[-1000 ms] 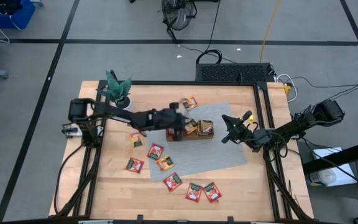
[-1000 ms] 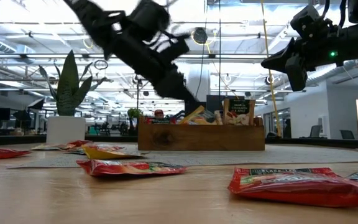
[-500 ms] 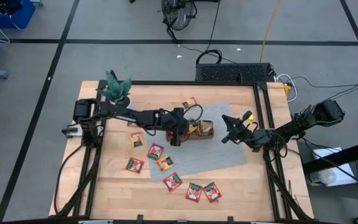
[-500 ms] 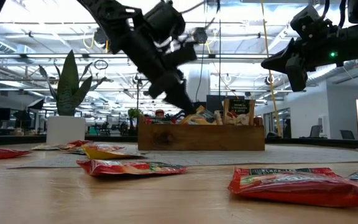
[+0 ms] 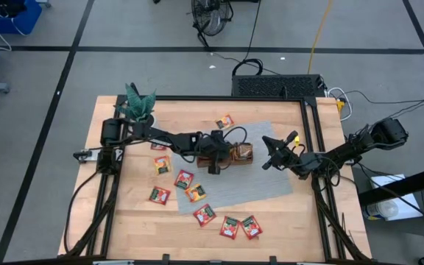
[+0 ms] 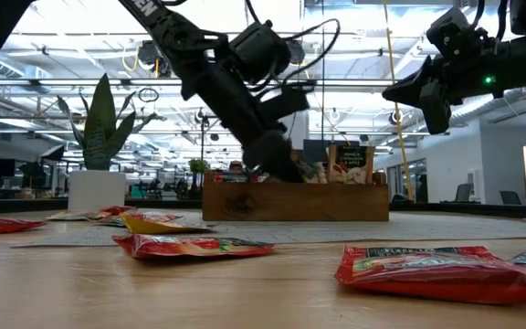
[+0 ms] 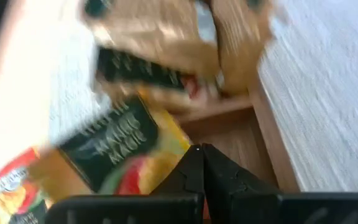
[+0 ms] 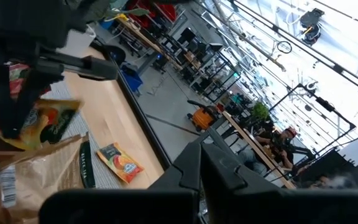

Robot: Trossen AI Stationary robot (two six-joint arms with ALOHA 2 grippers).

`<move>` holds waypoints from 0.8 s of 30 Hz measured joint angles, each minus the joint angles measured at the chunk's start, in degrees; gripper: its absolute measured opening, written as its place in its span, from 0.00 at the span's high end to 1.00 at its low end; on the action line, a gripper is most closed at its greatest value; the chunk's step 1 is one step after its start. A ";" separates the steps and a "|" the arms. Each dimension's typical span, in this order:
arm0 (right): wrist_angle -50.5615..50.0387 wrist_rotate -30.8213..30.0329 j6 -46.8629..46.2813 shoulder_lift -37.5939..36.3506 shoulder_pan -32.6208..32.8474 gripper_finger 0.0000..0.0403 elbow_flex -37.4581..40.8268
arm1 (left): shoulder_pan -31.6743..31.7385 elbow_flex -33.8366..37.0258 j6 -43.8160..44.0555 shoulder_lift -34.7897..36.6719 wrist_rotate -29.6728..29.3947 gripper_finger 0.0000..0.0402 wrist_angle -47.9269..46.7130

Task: Pick & Place Tea
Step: Put the yellow tea into the middle part of the wooden organizer

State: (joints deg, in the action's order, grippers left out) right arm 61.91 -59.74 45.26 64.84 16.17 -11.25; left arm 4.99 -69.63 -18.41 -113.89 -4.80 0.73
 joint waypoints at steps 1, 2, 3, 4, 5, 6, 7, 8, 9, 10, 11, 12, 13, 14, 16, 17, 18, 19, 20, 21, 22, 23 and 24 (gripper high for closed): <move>0.01 0.01 0.01 -0.01 0.01 1.00 0.00 | 0.00 -0.02 0.40 0.00 -0.40 0.99 0.84; 0.02 0.01 -0.01 0.00 0.00 1.00 0.00 | 0.00 -0.02 0.80 0.04 -0.77 0.99 1.47; -0.02 -0.01 0.01 0.00 0.01 1.00 0.00 | 0.00 -0.02 0.75 0.04 -0.88 0.99 2.03; -0.02 -0.01 0.06 0.00 0.01 1.00 0.00 | -0.06 -0.02 0.62 0.02 -0.93 1.00 2.08; 0.00 -0.03 0.08 0.00 0.01 1.00 0.00 | -0.21 -0.02 0.25 0.02 -1.05 0.99 2.19; 0.00 -0.03 0.08 0.00 0.01 1.00 0.00 | -0.39 -0.02 -0.51 0.10 -1.13 0.99 2.40; -0.04 -0.01 0.17 0.00 0.01 1.00 0.00 | -0.67 -0.02 -1.58 0.49 -1.26 0.99 2.09; -0.03 -0.01 0.19 0.00 0.01 1.00 0.00 | -1.04 0.00 -2.63 1.15 -1.52 0.99 1.52; -0.02 -0.03 0.19 0.00 0.01 1.00 0.00 | -1.48 0.00 -3.49 1.99 -2.33 0.99 1.22; -0.04 -0.03 0.26 0.00 0.01 1.00 0.00 | -1.89 0.00 -3.90 2.83 -3.55 1.00 0.96; -0.05 -0.03 0.33 0.00 0.01 1.00 0.00 | -2.19 -0.02 -4.03 3.86 -5.28 0.99 0.39; -0.02 -0.03 0.34 0.00 0.01 1.00 0.00 | -2.44 -0.02 -3.54 5.06 -7.18 0.99 -0.89; -0.03 -0.03 0.39 0.00 0.01 1.00 0.00 | -2.40 -0.02 -1.77 6.34 -8.83 0.98 -2.36; -0.04 -0.01 0.38 0.00 0.01 1.00 0.00 | -2.03 -0.02 1.03 7.45 -10.06 0.96 -3.28; -0.02 -0.01 0.40 0.00 0.01 1.00 0.00 | -0.37 -0.02 7.40 10.39 -9.73 0.92 -6.60; -0.02 -0.01 0.38 0.00 0.01 1.00 0.00 | 0.81 -0.02 10.29 11.81 -8.13 0.89 -8.81; -0.02 -0.01 0.28 0.00 0.01 1.00 0.00 | 2.24 -0.03 12.91 12.90 -5.80 0.86 -10.14; -0.02 -0.01 0.25 0.00 0.01 1.00 0.00 | 3.91 -0.12 15.04 13.88 -2.75 0.82 -11.83; -0.02 0.03 0.25 0.00 0.01 1.00 0.00 | 5.72 -0.12 17.05 14.49 0.69 0.79 -13.84; -0.02 0.03 0.19 0.00 0.01 1.00 0.00 | 7.53 -0.05 18.68 14.62 3.78 0.75 -14.91; -0.02 0.01 0.03 0.00 0.01 1.00 0.00 | 9.16 0.00 19.77 14.54 7.14 0.72 -14.94; -0.06 0.03 -0.11 0.00 0.01 1.00 0.00 | 10.58 0.14 20.24 14.33 10.56 0.69 -14.64; -0.04 0.03 -0.43 -0.02 0.01 1.00 0.00 | 11.73 0.20 20.29 13.77 13.63 0.66 -14.06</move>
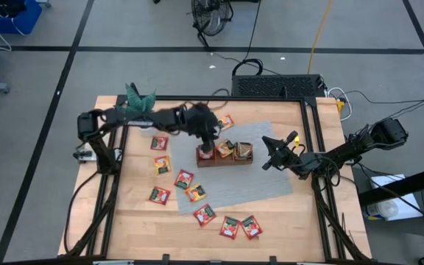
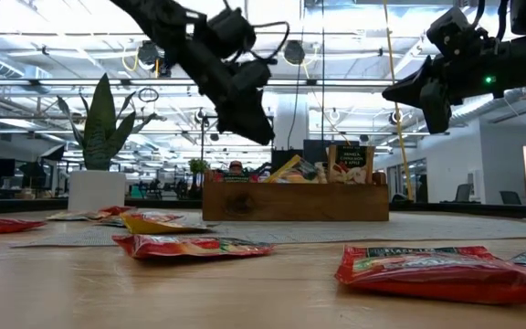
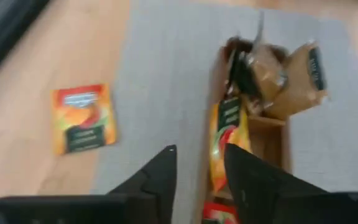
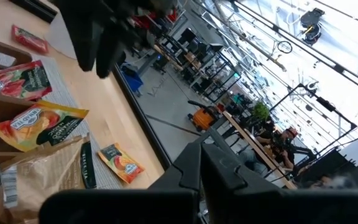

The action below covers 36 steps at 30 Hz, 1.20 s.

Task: Pick & Place Tea
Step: Put the yellow tea into the middle part of the wooden organizer

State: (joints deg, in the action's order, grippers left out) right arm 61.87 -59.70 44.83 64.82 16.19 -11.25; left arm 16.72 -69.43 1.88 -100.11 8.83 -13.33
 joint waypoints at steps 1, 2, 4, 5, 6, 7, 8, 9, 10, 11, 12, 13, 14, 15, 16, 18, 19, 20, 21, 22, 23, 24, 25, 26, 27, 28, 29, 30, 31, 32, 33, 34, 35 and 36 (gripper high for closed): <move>0.01 0.00 -0.35 0.00 0.00 1.00 0.00 | 0.76 0.00 -0.03 -0.72 2.64 0.63 1.47; -0.28 0.00 -0.47 0.00 0.00 1.00 0.00 | 1.24 0.00 -0.04 -1.38 4.72 0.61 2.74; -0.62 0.00 -0.59 0.00 0.00 1.00 0.00 | 1.54 0.00 -0.06 -3.32 7.12 0.58 4.39; -0.85 -0.01 -0.61 0.02 0.00 1.00 0.00 | 1.54 0.00 -0.29 -4.12 7.92 0.56 5.78; -1.08 -0.03 -0.61 0.02 0.00 1.00 0.02 | 1.54 0.00 -0.70 -4.93 8.70 0.55 6.15; -1.06 -0.02 -0.62 0.02 0.00 1.00 0.02 | 1.51 0.00 -1.16 -5.60 9.55 0.55 6.53; -1.05 -0.01 -0.62 0.02 0.00 1.00 0.00 | 1.34 0.00 -1.41 -6.18 9.97 0.55 7.17; -1.11 -0.03 -0.57 0.02 0.00 1.00 0.01 | 1.15 0.00 -1.76 -6.92 10.16 0.54 7.83; -1.16 -0.02 -0.58 0.02 0.00 1.00 0.02 | 0.98 0.00 -1.93 -7.36 10.35 0.54 8.27; -1.10 0.00 -0.60 0.02 -0.08 1.00 0.02 | 0.85 0.04 -1.96 -7.56 10.57 0.54 8.06; -1.12 0.00 -0.58 0.02 -0.11 1.00 0.02 | 0.72 0.12 -1.94 -7.72 10.65 0.54 8.06; -1.14 0.00 -0.56 0.02 -0.11 1.00 0.02 | 0.57 0.08 -1.96 -7.99 10.78 0.54 9.13; -1.10 0.00 -0.56 0.02 -0.11 1.00 0.02 | 0.45 -0.04 -1.96 -8.12 10.80 0.54 10.01; -1.10 0.00 -0.55 0.02 -0.11 1.00 0.02 | 0.47 -0.04 -1.94 -8.14 10.78 0.54 10.10; -1.10 0.02 -0.59 0.02 -0.11 1.00 0.02 | 0.47 0.00 -1.98 -8.16 10.78 0.54 10.13; -1.10 0.02 -0.61 0.02 -0.11 1.00 0.02 | 0.47 0.00 -2.15 -8.82 10.76 0.54 11.68; -1.10 0.03 -0.62 0.02 -0.11 1.00 0.02 | 0.49 -0.02 -2.06 -9.06 10.76 0.54 12.17; -1.10 0.02 -0.68 0.02 -0.11 1.00 0.02 | 0.57 0.03 -1.68 -9.16 10.70 0.54 12.00; -1.10 0.02 -0.77 0.02 -0.11 1.00 0.02 | 0.67 0.08 -1.53 -9.23 10.70 0.54 11.98; -1.11 0.02 -0.82 0.02 -0.11 1.00 0.02 | 0.72 0.07 -1.55 -9.54 10.73 0.54 12.69; -1.11 0.02 -0.82 0.02 -0.11 1.00 0.02 | 0.76 -0.06 -1.60 -9.83 10.78 0.54 13.37; -1.10 0.04 -0.82 0.02 -0.11 1.00 0.02 | 0.78 -0.08 -1.53 -10.00 10.67 0.54 13.44; -1.10 0.04 -0.83 0.02 -0.11 1.00 0.02 | 0.87 0.03 -1.39 -10.10 10.63 0.54 12.97; -1.10 0.04 -0.85 0.02 -0.11 1.00 0.02 | 0.89 0.09 -1.54 -10.14 10.61 0.54 12.92; -1.12 0.04 -0.85 0.02 -0.11 1.00 0.02 | 0.88 0.09 -1.85 -10.14 10.59 0.54 13.29; -1.12 0.04 -0.85 0.02 -0.11 1.00 0.02 | 0.88 0.06 -2.18 -10.13 10.61 0.54 13.65; -1.08 0.04 -0.85 0.02 -0.11 1.00 0.02 | 0.88 0.04 -2.21 -10.08 10.63 0.54 14.03; -1.10 0.04 -0.85 0.02 -0.11 1.00 0.02 | 0.88 0.04 -2.16 -10.08 10.68 0.54 14.49; -1.12 0.04 -0.85 0.02 -0.11 1.00 0.02 | 0.88 0.04 -1.89 -10.10 10.98 0.54 14.94; -1.10 0.07 -0.85 0.02 -0.11 1.00 0.02 | 0.88 0.04 -1.76 -10.09 11.63 0.55 15.35; -1.07 0.06 -0.85 0.02 -0.11 1.00 0.02 | 0.88 0.04 -1.82 -10.08 12.45 0.55 15.58; -1.10 0.04 -0.85 0.02 -0.11 1.00 0.02 | 0.88 0.00 -2.27 -10.08 13.01 0.57 15.55; -1.10 0.05 -0.85 0.02 -0.11 1.00 0.02 | 0.88 0.00 -2.85 -10.22 13.48 0.60 15.43; -1.09 0.04 -0.85 0.02 -0.11 1.00 0.02 | 0.81 0.00 -3.17 -10.54 13.73 0.63 15.36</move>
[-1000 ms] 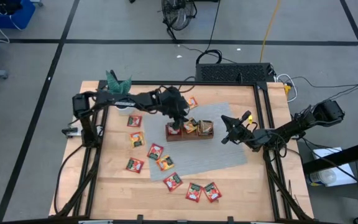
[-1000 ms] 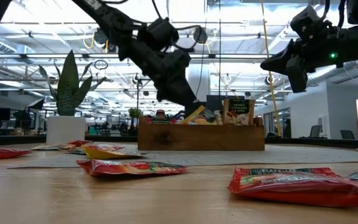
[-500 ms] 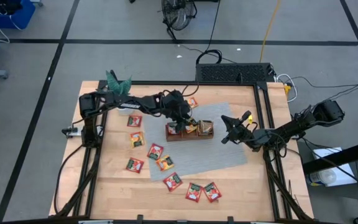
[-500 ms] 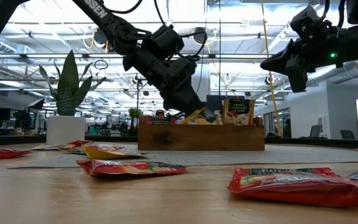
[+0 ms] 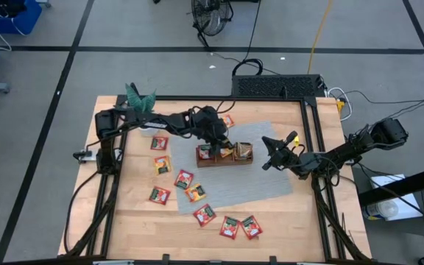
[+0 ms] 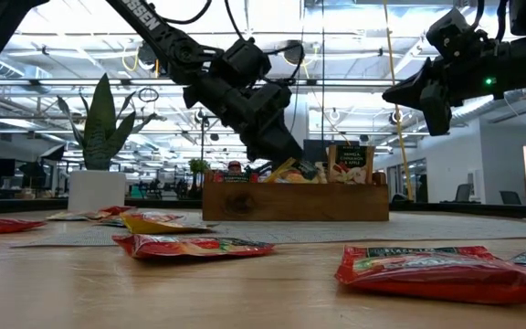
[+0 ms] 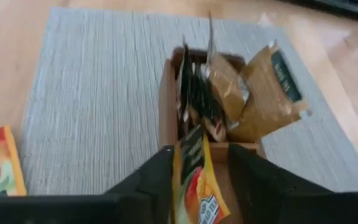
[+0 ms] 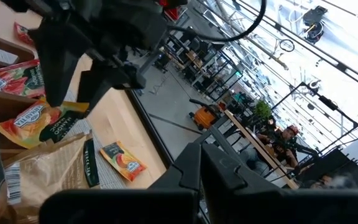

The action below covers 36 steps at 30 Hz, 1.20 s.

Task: Pick & Place Tea
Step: Put the yellow tea into the middle part of the wooden organizer

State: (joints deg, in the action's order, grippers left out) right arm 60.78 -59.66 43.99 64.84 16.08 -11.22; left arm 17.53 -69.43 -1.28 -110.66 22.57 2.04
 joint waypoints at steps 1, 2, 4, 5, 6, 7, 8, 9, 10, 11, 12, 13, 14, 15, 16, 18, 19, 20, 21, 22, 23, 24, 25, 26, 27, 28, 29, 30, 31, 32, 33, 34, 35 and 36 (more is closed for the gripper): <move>-0.01 0.02 -0.01 0.00 0.00 1.00 0.00 | -0.03 0.00 -0.04 -0.21 -0.04 0.67 -0.25; -0.01 0.02 -0.02 0.00 0.00 1.00 0.00 | -0.03 0.02 -0.02 -0.36 -0.04 0.72 -0.58; 0.04 0.00 0.00 0.00 0.00 1.00 0.00 | -0.03 -0.02 -0.04 -0.98 0.00 0.85 0.19; 0.02 0.04 -0.02 0.00 0.00 1.00 0.00 | -0.03 -0.02 -0.02 -1.25 0.00 0.91 0.18; 0.04 0.16 -0.04 0.00 0.00 1.00 0.00 | -0.03 0.00 0.07 -1.50 -0.01 0.96 0.09; 0.04 0.20 -0.19 0.00 0.00 1.00 0.00 | -0.03 0.00 0.31 -1.73 0.00 0.97 0.23; 0.00 0.23 -0.24 0.00 0.00 1.00 0.00 | -0.08 0.00 0.31 -1.81 0.00 0.97 0.52; 0.00 0.24 -0.24 0.00 0.00 1.00 0.00 | -0.35 0.00 0.36 -1.81 -0.02 0.97 1.09; 0.04 0.21 -0.24 0.00 0.00 1.00 0.00 | -0.79 0.00 0.59 -1.66 -0.09 0.98 2.00; 0.03 0.20 -0.24 0.00 0.00 1.00 0.00 | -1.33 0.00 0.88 -1.20 -0.12 0.99 2.48; -0.03 0.17 -0.24 0.00 0.00 1.00 0.00 | -2.05 0.01 0.97 -0.90 -0.21 0.99 3.46; -0.01 0.13 -0.26 0.00 0.00 1.00 0.00 | -2.86 -0.01 0.95 -0.74 -0.69 0.99 5.33; -0.11 0.11 -0.24 0.00 0.00 1.00 0.00 | -3.64 -0.04 0.52 -0.43 -1.58 0.99 6.17; -0.20 0.11 -0.26 -0.01 0.00 1.00 0.00 | -4.41 -0.04 -0.10 -0.07 -2.46 0.99 5.83; -0.21 0.06 -0.26 0.00 0.00 1.00 0.00 | -5.14 0.00 -0.85 0.05 -4.15 0.99 5.69; -0.63 -0.06 -0.26 0.00 0.00 1.00 0.00 | -6.55 0.00 -1.87 0.05 -9.14 0.99 5.34; -0.78 -0.04 -0.28 0.00 0.00 1.00 0.00 | -7.11 0.00 -1.84 0.05 -11.60 0.99 4.48; -0.80 -0.04 -0.31 0.00 0.00 1.00 0.00 | -7.60 0.02 -1.72 0.05 -13.22 0.99 3.88; -0.83 -0.04 -0.28 0.00 0.00 1.00 0.00 | -7.99 0.02 -1.71 0.05 -14.12 0.99 3.53; -0.93 -0.04 -0.20 0.00 0.00 1.00 0.00 | -8.28 0.02 -1.81 0.05 -14.70 0.99 3.32; -0.90 -0.04 -0.17 0.00 0.00 1.00 0.00 | -8.47 0.02 -1.83 0.05 -15.25 0.99 3.16; -0.90 -0.04 -0.17 0.00 0.00 1.00 0.00 | -8.69 0.02 -1.83 0.05 -15.84 0.99 3.13; -0.92 -0.04 -0.17 0.00 0.00 1.00 0.00 | -8.79 0.02 -1.85 0.05 -16.83 0.99 3.16; -0.91 -0.04 -0.16 0.00 0.00 1.00 0.00 | -8.84 0.02 -1.85 0.05 -17.70 1.00 3.20; -0.92 -0.04 -0.17 0.00 0.00 1.00 0.00 | -8.94 0.02 -1.88 0.05 -18.45 1.00 3.37; -0.97 -0.04 -0.20 0.00 0.00 1.00 0.00 | -8.95 0.02 -2.05 0.05 -18.60 1.00 3.66; -1.01 -0.04 -0.34 0.00 0.00 1.00 0.00 | -8.93 0.02 -2.07 0.05 -18.69 1.00 3.79; -1.01 -0.04 -0.44 0.00 0.00 1.00 0.00 | -8.93 0.02 -2.07 0.05 -18.78 1.00 3.84; -1.01 -0.04 -0.41 0.00 0.00 1.00 0.00 | -8.95 0.02 -2.07 0.05 -19.15 1.00 3.86; -1.04 -0.04 -0.39 0.00 0.00 1.00 0.00 | -8.94 0.02 -2.07 0.05 -19.93 1.00 3.75; -1.04 -0.04 -0.37 0.00 0.00 1.00 0.00 | -8.99 0.02 -2.08 0.05 -20.68 1.00 3.57; -1.01 -0.04 -0.37 0.00 0.00 1.00 0.00 | -8.99 0.02 -2.09 0.05 -21.11 1.00 3.31; -1.03 -0.04 -0.36 0.00 0.00 1.00 0.00 | -8.97 0.02 -2.09 0.05 -21.20 1.00 3.06; -1.04 -0.04 -0.20 0.00 0.00 1.00 0.00 | -8.95 0.02 -2.10 0.05 -21.26 1.00 2.98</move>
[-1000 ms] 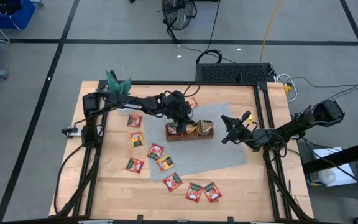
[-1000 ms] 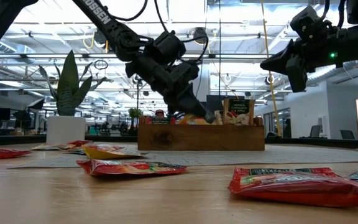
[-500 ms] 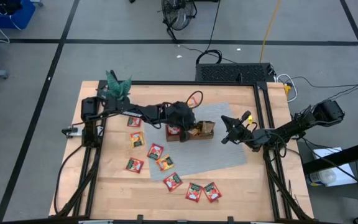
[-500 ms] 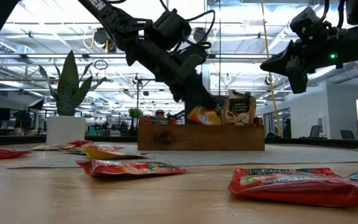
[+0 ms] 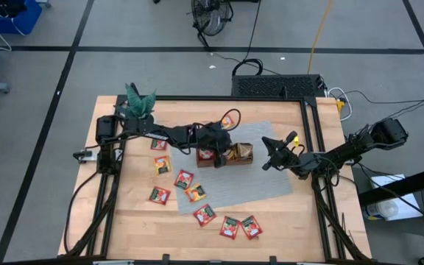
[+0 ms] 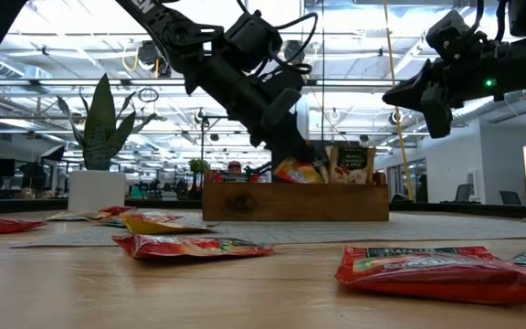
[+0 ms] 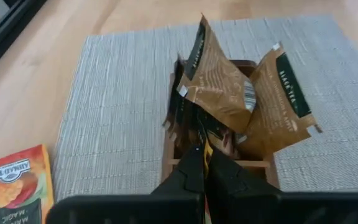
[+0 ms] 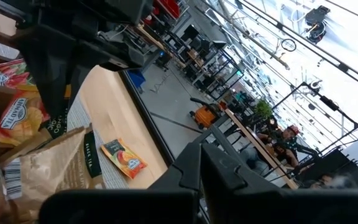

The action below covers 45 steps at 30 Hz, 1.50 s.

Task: Pick & Place Tea
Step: Put the yellow tea into the middle part of the wooden organizer

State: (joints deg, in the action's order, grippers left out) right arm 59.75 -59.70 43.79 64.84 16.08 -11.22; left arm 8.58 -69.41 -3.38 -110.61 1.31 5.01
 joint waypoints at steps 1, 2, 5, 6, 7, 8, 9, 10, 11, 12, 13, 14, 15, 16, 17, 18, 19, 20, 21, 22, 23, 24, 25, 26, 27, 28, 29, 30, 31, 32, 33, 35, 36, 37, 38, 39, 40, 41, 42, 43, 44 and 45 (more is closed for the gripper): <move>0.01 0.00 0.15 0.00 0.00 1.00 0.00 | 0.02 0.00 -0.09 0.00 -0.25 1.00 -0.04; 0.00 0.00 0.30 0.00 0.00 1.00 0.00 | 0.02 0.00 -0.33 0.00 -0.81 1.00 -0.17; 0.00 0.00 0.38 0.00 0.00 1.00 0.00 | 0.02 0.00 -1.08 0.08 -2.61 1.00 -1.59; 0.00 0.00 0.38 0.00 0.00 1.00 0.00 | 0.02 0.04 -1.26 0.61 -2.89 1.00 -2.73; 0.00 0.00 0.38 0.00 0.00 1.00 0.00 | 0.07 0.13 -1.37 1.24 -3.05 1.00 -3.91; 0.00 0.00 0.38 0.00 0.00 1.00 0.00 | 0.13 0.12 -1.61 1.85 -3.23 1.00 -4.03; 0.00 0.00 0.38 0.00 0.00 1.00 0.00 | 0.14 0.03 -1.91 2.70 -3.44 1.00 -4.14; 0.00 0.00 0.38 0.00 0.00 1.00 0.00 | 0.17 0.02 -2.15 3.78 -3.87 1.00 -5.41; 0.02 0.00 0.32 -0.01 0.00 1.00 0.00 | 0.17 0.04 -2.44 4.60 -4.77 1.00 -6.44; 0.03 0.00 0.16 -0.02 -0.02 1.00 0.00 | 0.16 0.04 -2.81 5.40 -5.78 1.00 -6.38; -0.03 -0.01 0.09 0.00 -0.11 1.00 0.00 | 0.06 0.15 -3.04 6.29 -6.50 1.00 -6.57; -0.01 0.02 -0.01 -0.01 -0.12 1.00 0.00 | -0.02 0.94 -3.21 7.45 -7.06 1.00 -6.04; 0.03 0.01 -0.25 -0.02 -0.25 1.00 0.00 | -0.04 1.94 -3.48 8.24 -7.24 1.00 -3.81; 0.00 0.02 -0.59 -0.02 -0.38 1.00 0.00 | -0.09 3.20 -3.60 8.90 -7.22 1.00 -0.18; -0.04 0.02 -0.93 -0.02 -0.47 1.00 0.00 | -0.09 5.04 -3.54 9.64 -7.22 1.00 3.46; 0.02 0.01 -1.09 -0.02 -0.63 1.00 0.00 | -0.09 7.28 -3.34 10.37 -7.30 1.00 6.58; 0.00 0.00 -1.09 -0.02 -0.74 1.00 0.00 | -0.09 9.72 -3.11 10.76 -7.40 1.00 10.30; -0.15 -0.01 -1.09 -0.02 -0.76 1.00 -0.01 | -0.09 12.23 -3.12 10.93 -7.37 1.00 15.00; -0.20 0.04 -1.05 -0.02 -0.76 1.00 0.00 | -0.09 15.06 -3.10 11.49 -7.35 1.00 18.81; -0.08 0.07 -1.04 -0.02 -0.76 1.00 0.00 | -0.12 17.99 -2.96 12.04 -7.36 1.00 22.02; -0.02 0.04 -1.02 -0.02 -0.76 1.00 -0.02 | -0.27 20.33 -2.71 12.15 -7.37 1.00 26.69; -0.06 0.07 -0.83 0.00 -0.76 1.00 -0.02 | -0.54 22.76 -2.49 12.09 -7.37 1.00 32.85; -0.07 0.23 -0.64 -0.01 -0.76 1.00 0.00 | -0.88 25.42 -2.46 12.11 -7.35 1.00 37.94; 0.02 0.69 -0.61 -0.02 -0.93 1.00 -0.01 | -1.27 27.69 -2.43 11.78 -7.37 1.00 42.86; 0.00 1.40 -0.69 -0.02 -1.13 1.00 -0.02 | -1.63 29.26 -2.41 10.81 -7.27 1.00 47.99; 0.03 1.72 -0.88 0.00 -1.14 1.00 -0.02 | -1.89 30.68 -2.31 9.86 -7.16 1.00 51.88; 0.19 2.59 -1.01 -0.02 -1.37 1.00 0.00 | -2.04 32.18 -1.96 9.31 -7.16 1.00 54.24; 0.43 3.14 -1.09 -0.02 -1.63 1.00 -0.02 | -2.09 32.99 -1.33 8.82 -7.19 1.00 55.61; 0.35 3.32 -1.09 -0.02 -1.85 1.00 -0.02 | -2.21 33.06 -0.81 7.97 -7.20 1.00 56.77; 0.34 3.23 -1.10 -0.02 -1.90 1.00 -0.02 | -2.23 32.83 -0.48 7.23 -7.25 1.00 57.26; 0.42 3.21 -1.11 -0.02 -2.10 1.00 -0.02 | -2.23 32.89 -0.18 6.96 -7.22 1.00 56.98; 0.42 3.18 -1.18 -0.02 -2.25 1.00 -0.02 | -2.35 31.93 0.35 4.96 -6.95 1.00 58.48; 0.42 3.18 -1.29 -0.02 -2.25 1.00 -0.02 | -2.42 31.41 0.34 4.17 -6.32 1.00 59.44; 0.44 3.19 -1.31 -0.02 -2.25 1.00 -0.02 | -2.47 31.32 0.18 3.58 -6.09 1.00 60.01; 0.44 3.15 -1.35 -0.02 -2.23 1.00 -0.02 | -2.49 30.73 -0.22 2.80 -5.97 1.00 60.94; 0.38 3.03 -1.50 0.00 -2.23 1.00 -0.02 | -2.50 30.12 -0.66 2.04 -5.84 1.00 62.05; 0.35 3.01 -1.53 -0.02 -2.23 1.00 -0.02 | -2.51 30.02 -0.85 1.45 -5.83 1.00 62.71; 0.45 2.99 -1.55 -0.02 -2.23 1.00 -0.02 | -2.51 29.82 -0.80 0.97 -5.84 1.00 62.79; 0.43 3.00 -1.52 -0.02 -2.24 1.00 -0.02 | -2.49 29.56 -0.59 0.52 -5.84 1.00 62.63; 0.32 3.00 -1.45 -0.02 -2.23 1.00 -0.02 | -2.49 29.53 -0.59 -0.07 -5.86 1.00 62.68; 0.37 2.99 -1.44 -0.02 -2.23 1.00 -0.02 | -2.49 29.49 -0.52 -0.60 -5.86 1.00 62.95; 0.42 3.00 -1.43 -0.02 -2.25 1.00 -0.02 | -2.49 29.46 -0.33 -1.06 -5.86 1.00 63.13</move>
State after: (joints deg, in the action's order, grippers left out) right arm 60.16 -56.70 42.36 64.82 13.82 -11.25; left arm 6.09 -39.94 -3.71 -111.66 -4.55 68.15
